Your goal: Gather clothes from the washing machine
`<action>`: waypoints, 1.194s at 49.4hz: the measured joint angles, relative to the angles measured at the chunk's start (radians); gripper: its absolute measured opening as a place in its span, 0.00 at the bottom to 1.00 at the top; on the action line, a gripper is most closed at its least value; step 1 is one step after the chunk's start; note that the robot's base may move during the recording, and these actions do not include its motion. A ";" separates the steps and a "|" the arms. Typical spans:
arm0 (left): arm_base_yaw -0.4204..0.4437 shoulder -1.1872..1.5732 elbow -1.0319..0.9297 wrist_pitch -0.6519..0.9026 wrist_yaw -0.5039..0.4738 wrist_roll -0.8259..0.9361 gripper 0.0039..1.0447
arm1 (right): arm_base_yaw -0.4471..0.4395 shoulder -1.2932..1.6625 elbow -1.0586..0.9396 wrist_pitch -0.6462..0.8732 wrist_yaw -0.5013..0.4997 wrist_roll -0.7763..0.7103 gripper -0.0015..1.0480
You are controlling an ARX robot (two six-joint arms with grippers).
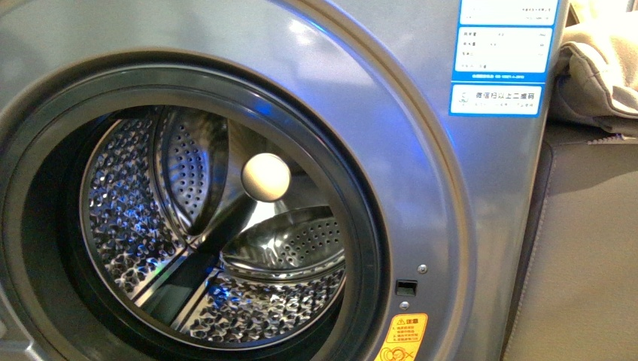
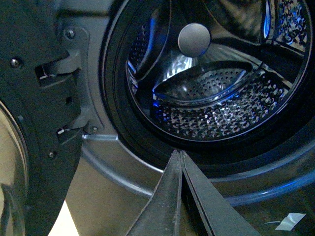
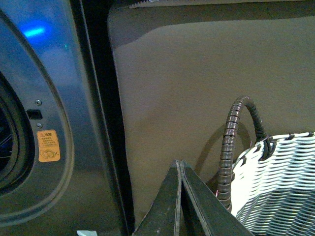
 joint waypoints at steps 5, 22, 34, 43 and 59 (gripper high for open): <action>0.000 -0.002 0.000 0.000 -0.001 0.000 0.03 | 0.000 0.000 0.000 0.000 0.000 -0.001 0.17; 0.000 -0.002 0.000 0.000 -0.001 0.000 0.03 | 0.000 0.000 0.000 0.000 0.000 -0.001 0.69; 0.000 -0.002 0.000 0.000 -0.001 0.000 0.43 | 0.000 0.000 0.000 0.000 0.000 -0.001 0.92; 0.000 -0.002 0.000 0.000 -0.001 0.000 0.78 | 0.000 0.000 0.000 0.000 0.000 -0.001 0.93; 0.000 -0.002 0.000 0.000 -0.001 0.000 0.94 | 0.000 0.000 0.000 0.000 0.000 -0.001 0.93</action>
